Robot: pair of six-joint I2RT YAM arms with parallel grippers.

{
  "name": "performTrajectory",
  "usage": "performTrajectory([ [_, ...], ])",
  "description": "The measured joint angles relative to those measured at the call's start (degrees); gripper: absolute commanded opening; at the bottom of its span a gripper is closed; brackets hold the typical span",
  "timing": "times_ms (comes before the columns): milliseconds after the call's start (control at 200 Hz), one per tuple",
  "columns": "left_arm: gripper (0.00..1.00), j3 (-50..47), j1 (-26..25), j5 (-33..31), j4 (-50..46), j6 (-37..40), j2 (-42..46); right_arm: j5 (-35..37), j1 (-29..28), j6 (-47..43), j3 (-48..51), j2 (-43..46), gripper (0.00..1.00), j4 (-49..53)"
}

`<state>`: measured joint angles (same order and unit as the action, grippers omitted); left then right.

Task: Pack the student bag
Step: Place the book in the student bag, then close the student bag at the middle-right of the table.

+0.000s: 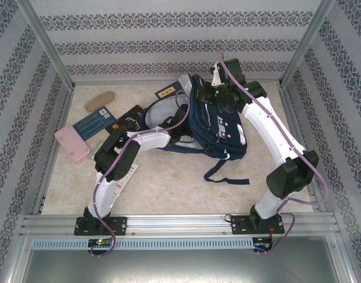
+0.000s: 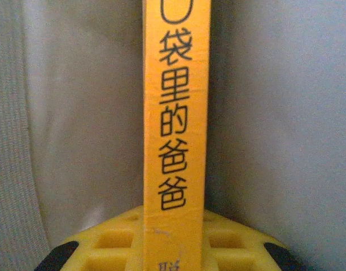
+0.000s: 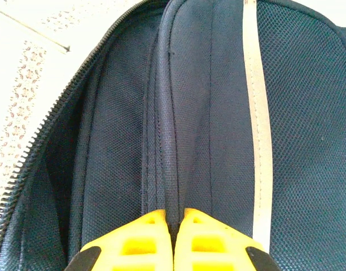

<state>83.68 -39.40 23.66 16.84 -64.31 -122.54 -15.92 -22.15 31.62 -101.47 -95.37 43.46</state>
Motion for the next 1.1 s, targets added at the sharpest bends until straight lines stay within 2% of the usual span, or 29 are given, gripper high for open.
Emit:
performTrajectory([
  [155,0.58,1.75,-1.11,-0.81,-4.04,2.01,-1.36,-0.04,0.94,-0.02,1.68,1.20,0.00,-0.17],
  [190,0.64,1.88,-1.11,-1.07,-5.20,2.78,-1.36,-0.02,1.07,-0.04,2.21,1.53,0.00,-0.46],
  [365,0.86,1.92,-0.52,-2.43,-12.00,5.81,0.48,-0.07,2.01,-0.26,5.77,3.37,0.00,-2.64],
  [430,0.92,1.11,0.07,-2.78,-14.14,6.88,2.45,-0.13,2.27,-0.44,6.80,3.85,0.00,-3.39],
  [574,0.98,-1.77,1.73,-2.97,-17.35,8.98,8.74,-0.24,3.34,-1.55,9.81,4.90,0.00,-4.31],
  [814,0.97,-9.27,4.31,-4.70,-22.12,11.78,22.60,0.17,4.37,-5.01,13.57,4.83,0.00,-4.57],
  [1099,1.00,-18.23,9.44,-9.49,-34.80,15.87,35.04,0.44,3.63,-7.85,16.57,1.99,0.00,-6.14],
])
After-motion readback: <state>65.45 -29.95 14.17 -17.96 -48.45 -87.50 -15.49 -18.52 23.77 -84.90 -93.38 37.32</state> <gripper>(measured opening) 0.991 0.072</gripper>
